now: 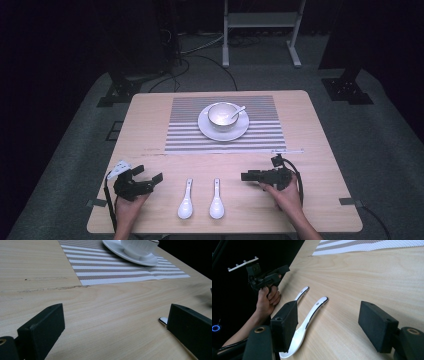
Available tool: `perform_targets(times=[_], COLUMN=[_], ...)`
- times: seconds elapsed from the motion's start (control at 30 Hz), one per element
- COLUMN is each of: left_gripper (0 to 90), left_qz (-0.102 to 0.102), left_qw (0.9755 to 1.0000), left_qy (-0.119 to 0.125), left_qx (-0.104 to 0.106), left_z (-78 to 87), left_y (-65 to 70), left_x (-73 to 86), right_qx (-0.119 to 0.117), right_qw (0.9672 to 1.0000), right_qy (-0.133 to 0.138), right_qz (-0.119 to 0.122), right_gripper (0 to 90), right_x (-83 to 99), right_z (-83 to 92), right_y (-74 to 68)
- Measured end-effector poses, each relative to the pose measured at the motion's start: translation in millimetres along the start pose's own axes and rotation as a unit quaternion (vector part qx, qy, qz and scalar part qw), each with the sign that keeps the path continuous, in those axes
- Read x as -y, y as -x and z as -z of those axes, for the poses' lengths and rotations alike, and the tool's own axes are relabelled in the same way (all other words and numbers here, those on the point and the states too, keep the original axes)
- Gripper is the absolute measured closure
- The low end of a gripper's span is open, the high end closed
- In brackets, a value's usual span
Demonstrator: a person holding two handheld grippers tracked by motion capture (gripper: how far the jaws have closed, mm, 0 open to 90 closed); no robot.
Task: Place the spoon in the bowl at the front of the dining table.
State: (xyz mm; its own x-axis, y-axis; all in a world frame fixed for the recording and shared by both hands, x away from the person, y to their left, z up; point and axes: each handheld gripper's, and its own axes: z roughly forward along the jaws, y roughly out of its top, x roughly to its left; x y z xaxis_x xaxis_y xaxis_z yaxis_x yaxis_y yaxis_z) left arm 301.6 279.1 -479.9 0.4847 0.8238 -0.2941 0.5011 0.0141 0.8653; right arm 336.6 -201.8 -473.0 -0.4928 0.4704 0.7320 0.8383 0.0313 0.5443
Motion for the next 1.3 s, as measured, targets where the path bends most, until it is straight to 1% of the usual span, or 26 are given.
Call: perform_targets(times=[0.27,0.47,0.77,0.87,0.9,1.03,1.17,1.3], left_gripper=[0.3,0.3,0.3,0.3,0.3,0.3,0.3,0.3], left_qz=[0.0,-0.001,-0.002,0.0,0.0,-0.001,-0.002,-0.002], left_qw=[1.0,1.0,1.0,1.0,1.0,1.0,1.0,1.0], left_qy=[0.0,-0.001,-0.001,0.0,0.0,0.0,0.0,0.0], left_qx=[0.0,-0.001,-0.001,-0.001,-0.001,-0.001,-0.001,-0.001], left_z=[0.1,0.1,0.1,0.3,0.3,0.4,0.4,0.4], left_y=[0.0,0.0,0.1,0.1,0.1,0.2,0.2,0.2], left_x=[0.0,0.0,0.0,0.1,0.1,0.1,0.1,0.1], right_qx=[-0.006,-0.005,-0.014,-0.012,-0.013,-0.013,-0.015,-0.012], right_qw=[1.0,1.0,0.9999,0.9999,0.9998,0.9997,0.9996,0.9996], right_qy=[0.002,0.004,0.008,0.012,0.016,0.019,0.024,0.027], right_qz=[0.0,0.003,-0.001,0.0,-0.003,-0.004,-0.003,0.0], right_gripper=[30.7,30.7,30.7,30.7,30.7,30.7,30.7,30.7], right_x=[10.6,18.6,31.1,33.6,36.1,40.3,43.3,47.5], right_z=[5.6,9.7,12.4,14.2,16.4,19.9,23.2,26.3], right_y=[-1.3,-1.9,-1.9,-1.4,-0.9,-1.9,-2.0,-3.6])
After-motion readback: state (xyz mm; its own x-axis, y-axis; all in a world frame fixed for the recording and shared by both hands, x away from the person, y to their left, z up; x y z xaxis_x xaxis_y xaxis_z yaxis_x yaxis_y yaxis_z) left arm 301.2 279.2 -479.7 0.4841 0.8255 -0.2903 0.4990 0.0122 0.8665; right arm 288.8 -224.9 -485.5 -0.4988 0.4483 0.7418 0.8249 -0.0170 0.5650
